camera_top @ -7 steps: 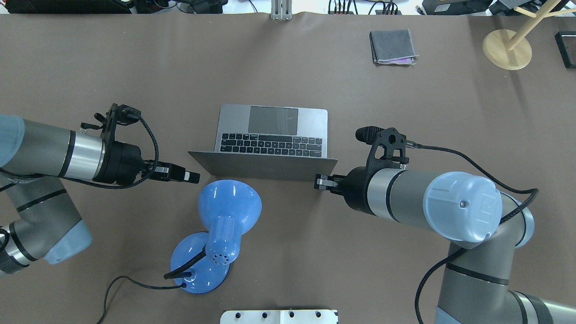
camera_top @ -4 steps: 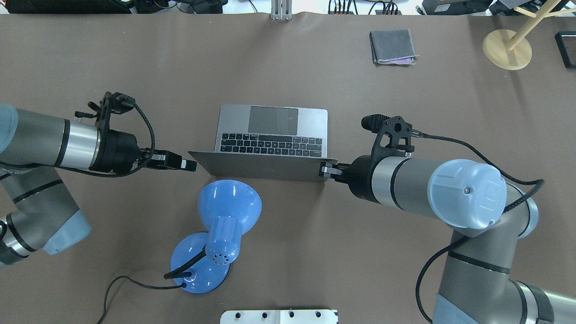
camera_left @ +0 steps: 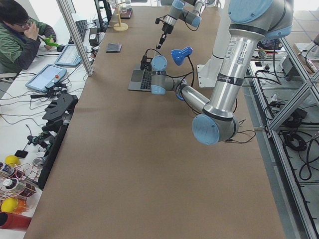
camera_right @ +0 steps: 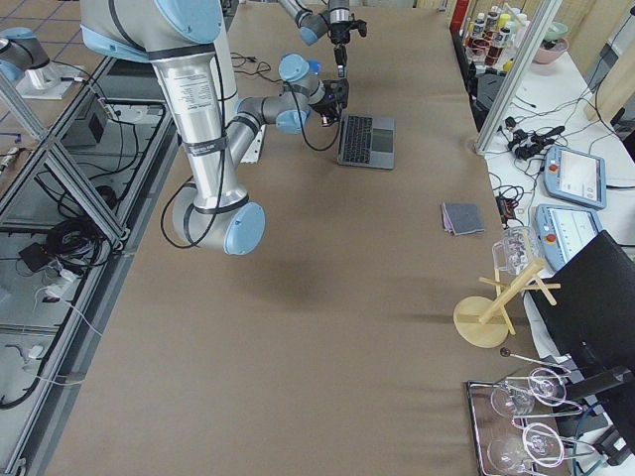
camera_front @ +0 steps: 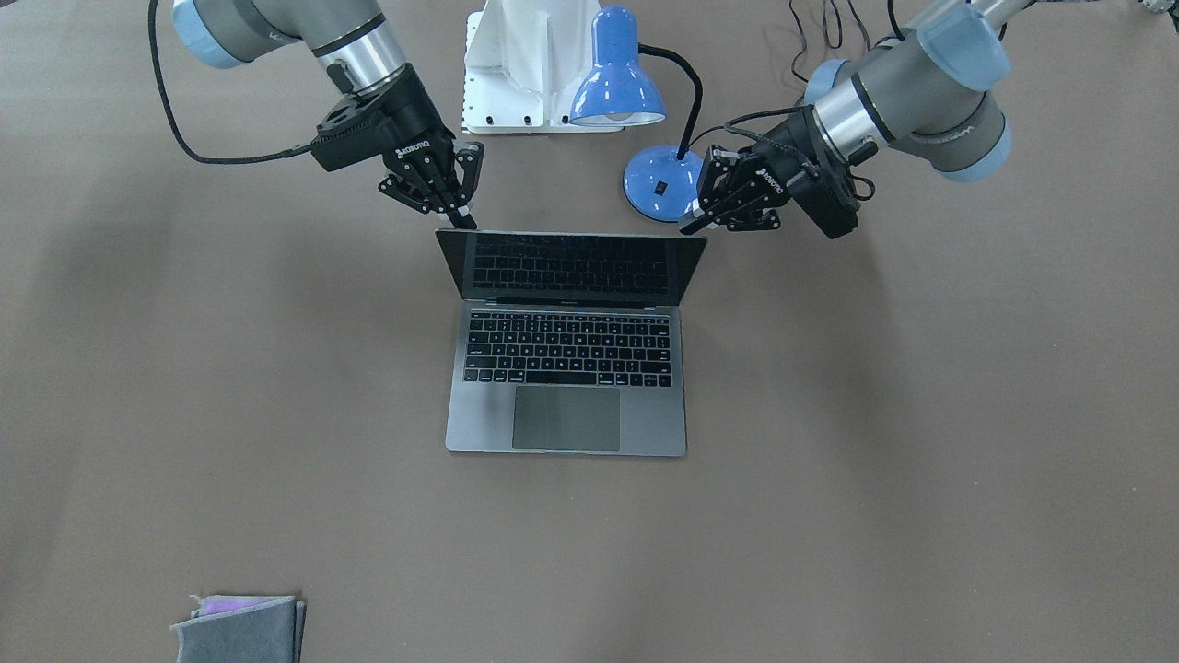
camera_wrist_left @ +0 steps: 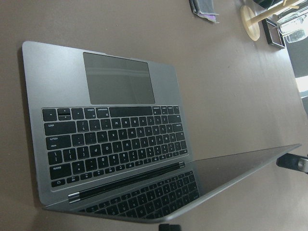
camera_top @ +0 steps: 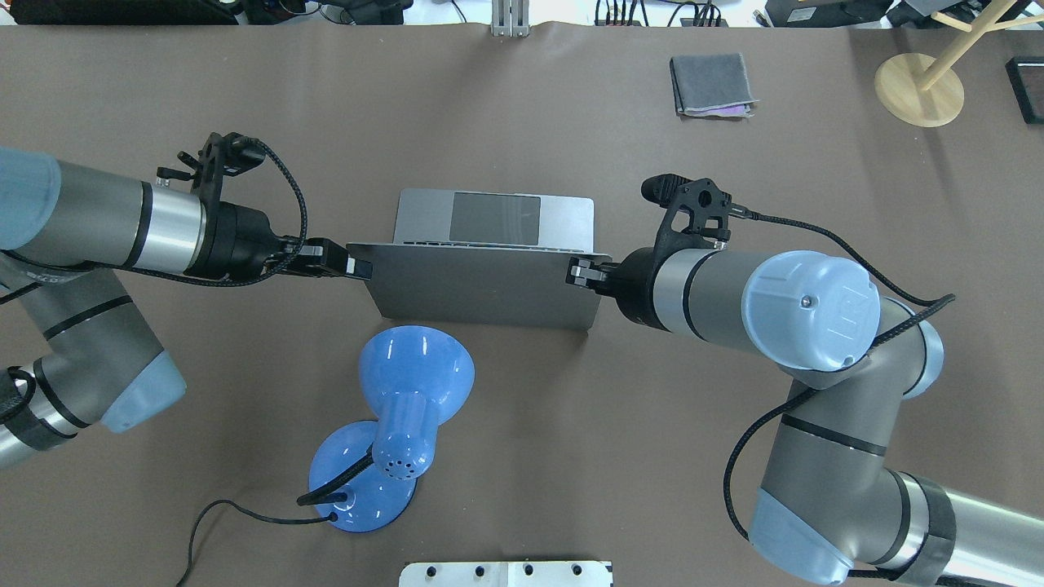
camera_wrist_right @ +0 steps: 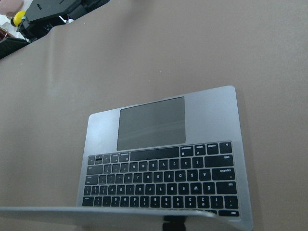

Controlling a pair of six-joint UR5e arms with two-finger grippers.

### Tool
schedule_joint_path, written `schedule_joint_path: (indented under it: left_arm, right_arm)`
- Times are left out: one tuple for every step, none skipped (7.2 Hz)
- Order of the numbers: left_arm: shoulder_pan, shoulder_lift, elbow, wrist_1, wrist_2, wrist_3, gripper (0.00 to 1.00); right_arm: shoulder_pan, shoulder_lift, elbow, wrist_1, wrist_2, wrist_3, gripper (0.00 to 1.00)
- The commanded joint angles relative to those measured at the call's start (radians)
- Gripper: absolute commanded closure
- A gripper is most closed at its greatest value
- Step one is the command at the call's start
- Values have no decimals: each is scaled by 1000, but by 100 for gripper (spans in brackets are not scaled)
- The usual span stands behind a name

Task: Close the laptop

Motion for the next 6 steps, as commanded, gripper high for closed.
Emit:
schedule_joint_path:
  left_arm:
    - [-29, -54, 64, 3, 0, 3, 100]
    - [-42, -79, 101, 4, 0, 5, 100]
    - [-52, -102, 142, 3, 4, 6, 100]
    - [-50, -103, 152, 4, 54, 24, 100]
    - [-50, -115, 182, 4, 68, 41, 100]
    - [-50, -155, 237, 6, 91, 41, 100]
  right_arm:
    - [47, 48, -83, 2, 1, -17, 100]
    - [67, 81, -131, 4, 4, -20, 100]
    - [83, 108, -163, 4, 13, -25, 100]
    - [98, 137, -212, 4, 13, -23, 100]
    - [116, 174, -277, 8, 13, -29, 100]
    - [124, 229, -361, 11, 13, -32, 100]
